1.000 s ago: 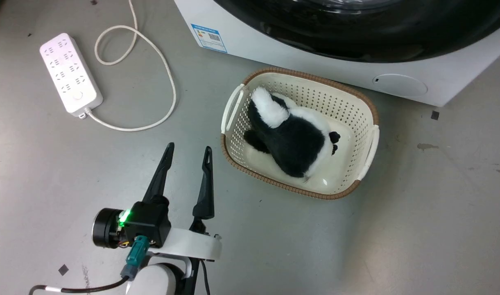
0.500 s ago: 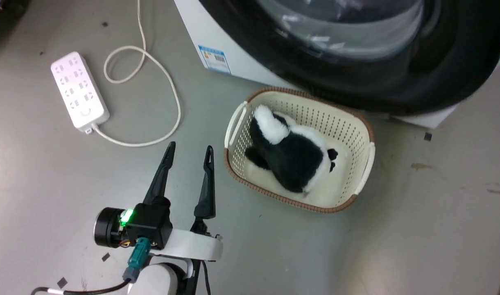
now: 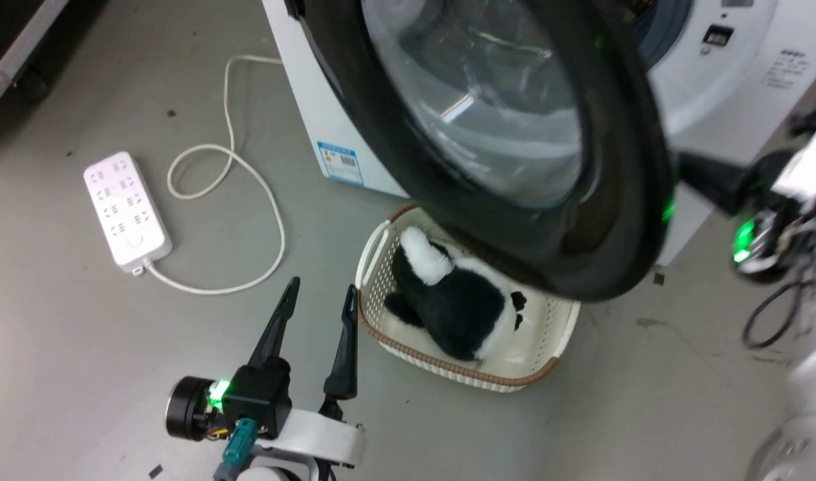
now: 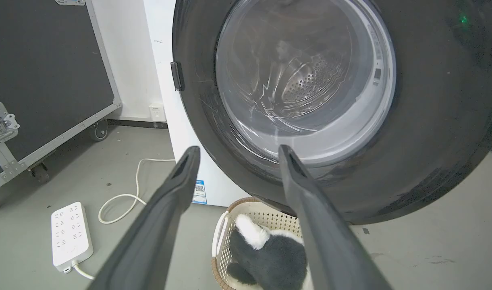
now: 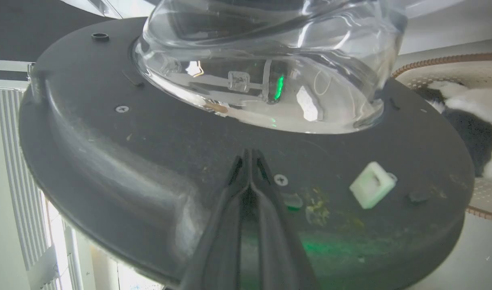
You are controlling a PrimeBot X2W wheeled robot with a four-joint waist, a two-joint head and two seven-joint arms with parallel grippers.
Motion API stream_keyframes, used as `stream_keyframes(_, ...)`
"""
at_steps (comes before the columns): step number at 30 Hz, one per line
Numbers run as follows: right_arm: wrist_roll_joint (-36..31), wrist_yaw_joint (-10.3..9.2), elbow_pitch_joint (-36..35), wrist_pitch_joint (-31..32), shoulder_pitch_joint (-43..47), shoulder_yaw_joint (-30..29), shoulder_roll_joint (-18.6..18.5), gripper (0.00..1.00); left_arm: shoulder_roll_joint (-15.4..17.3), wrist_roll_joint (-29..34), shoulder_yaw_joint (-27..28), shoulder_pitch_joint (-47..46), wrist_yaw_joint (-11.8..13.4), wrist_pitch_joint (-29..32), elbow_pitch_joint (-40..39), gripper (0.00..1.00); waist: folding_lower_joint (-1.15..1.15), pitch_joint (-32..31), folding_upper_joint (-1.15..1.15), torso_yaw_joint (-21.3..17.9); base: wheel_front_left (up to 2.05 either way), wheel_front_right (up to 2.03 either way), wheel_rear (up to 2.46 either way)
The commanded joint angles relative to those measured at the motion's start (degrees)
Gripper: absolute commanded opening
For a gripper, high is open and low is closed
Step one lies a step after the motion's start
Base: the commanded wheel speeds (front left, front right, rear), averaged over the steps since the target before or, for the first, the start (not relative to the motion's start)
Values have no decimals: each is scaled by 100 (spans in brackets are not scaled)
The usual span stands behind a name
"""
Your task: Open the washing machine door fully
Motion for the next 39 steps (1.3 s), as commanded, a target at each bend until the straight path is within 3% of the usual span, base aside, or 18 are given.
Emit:
stream_keyframes(1,233,6,41,-79,241,223,43,0,5,42,-11,82,-25,-30,15,100,1,-99,0,-49,0,0,0)
stream_keyframes(9,1498,6,28,-610,981,1679,44,0,5,57,-3,201,-76,-30,33,100,1,-283,0,-45,0,0,0)
stream_keyframes(20,2991,6,-624,-1295,1869,3930,44,0,5,56,58,495,-125,-30,77,100,1,-454,0,0,0,0,0)
stream_keyframes(27,3194,6,-800,-1905,2003,4474,44,0,5,41,183,505,-154,-30,46,100,1,-504,0,-4,0,0,0)
stream_keyframes(29,3023,6,-826,-2189,2001,4410,39,100,5,34,229,511,-152,-30,28,100,1,-539,0,-56,0,0,0)
stream_keyframes(35,2079,6,-1360,-3369,2153,4116,-366,100,5,-63,399,534,-178,-30,-56,100,1,-702,0,-337,0,0,0)
stream_keyframes(36,1130,6,-1891,-4336,2314,4206,-650,100,12,-132,587,566,-234,-30,-93,100,1,-797,0,-571,0,0,0)
stream_keyframes(39,325,6,-2425,-5311,2589,4290,-903,100,62,-129,740,566,-338,-30,-64,100,1,-901,0,-763,0,0,0)
